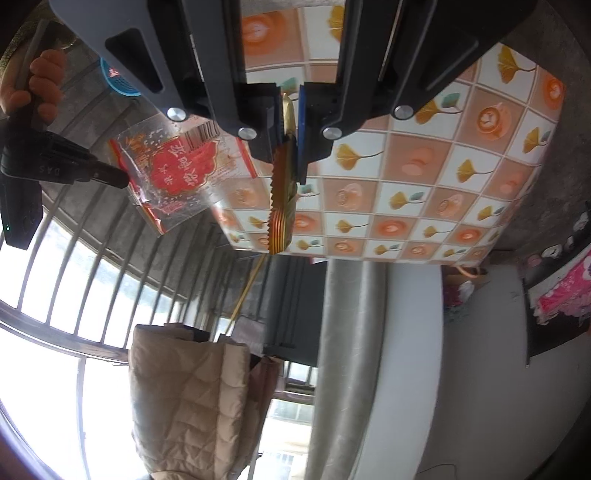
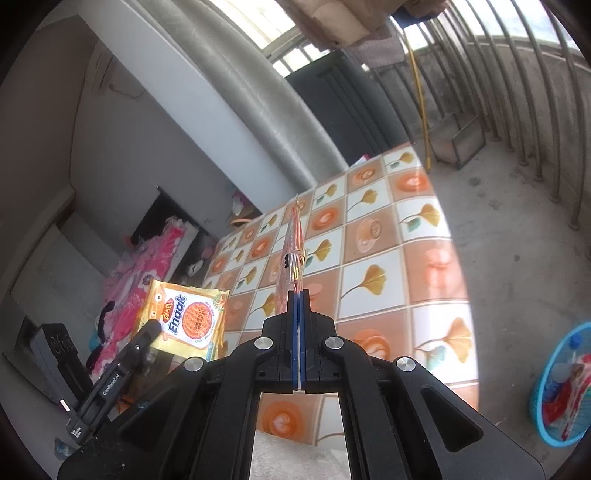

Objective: Collect trash
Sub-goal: 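Carry both packets over the wastebasket and open both tools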

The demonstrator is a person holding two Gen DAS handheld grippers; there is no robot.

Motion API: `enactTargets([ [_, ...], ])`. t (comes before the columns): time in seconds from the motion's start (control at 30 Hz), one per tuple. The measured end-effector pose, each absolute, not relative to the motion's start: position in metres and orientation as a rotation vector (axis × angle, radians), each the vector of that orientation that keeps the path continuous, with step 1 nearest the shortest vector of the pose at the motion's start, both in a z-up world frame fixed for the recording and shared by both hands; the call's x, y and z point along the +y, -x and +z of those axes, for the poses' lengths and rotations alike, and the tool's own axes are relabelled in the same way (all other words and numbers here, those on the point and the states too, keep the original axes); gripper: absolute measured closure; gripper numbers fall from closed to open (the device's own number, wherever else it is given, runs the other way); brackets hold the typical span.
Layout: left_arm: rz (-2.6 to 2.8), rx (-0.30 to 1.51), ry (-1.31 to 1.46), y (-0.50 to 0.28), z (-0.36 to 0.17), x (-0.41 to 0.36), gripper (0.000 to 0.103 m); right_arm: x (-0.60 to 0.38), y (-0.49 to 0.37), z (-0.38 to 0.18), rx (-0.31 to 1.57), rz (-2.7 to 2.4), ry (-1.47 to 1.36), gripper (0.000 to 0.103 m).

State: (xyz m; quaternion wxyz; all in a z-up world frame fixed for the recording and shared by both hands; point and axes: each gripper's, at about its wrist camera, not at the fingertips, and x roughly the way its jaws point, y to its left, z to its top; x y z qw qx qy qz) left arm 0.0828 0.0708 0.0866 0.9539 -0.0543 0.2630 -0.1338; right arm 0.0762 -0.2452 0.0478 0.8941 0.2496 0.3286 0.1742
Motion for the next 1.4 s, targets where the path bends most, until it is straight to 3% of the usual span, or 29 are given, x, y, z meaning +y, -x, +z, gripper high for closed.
enactTargets([
  [0.3, -0.536, 0.557, 0.063, -0.084, 0.103, -0.019, 0.098, -0.338, -0.015, 0.054, 0.601, 0.157, -0.572, 0.103],
  [0.67, -0.901, 0.784, -0.064, -0.093, 0.066, -0.197, 0.098, -0.465, 0.073, 0.015, 0.543, -0.263, -0.693, 0.103],
  [0.93, -0.961, 1.063, -0.131, -0.094, -0.026, -0.314, 0.098, -0.519, 0.109, -0.044, 0.616, -0.657, -0.684, 0.103],
  [1.13, -0.924, 1.265, -0.215, -0.087, -0.114, -0.371, 0.098, -0.546, 0.108, -0.121, 0.738, -0.856, -0.712, 0.103],
  [1.4, -0.869, 1.337, -0.267, -0.098, -0.166, -0.411, 0.098, -0.571, 0.112, -0.189, 0.819, -0.915, -0.807, 0.103],
])
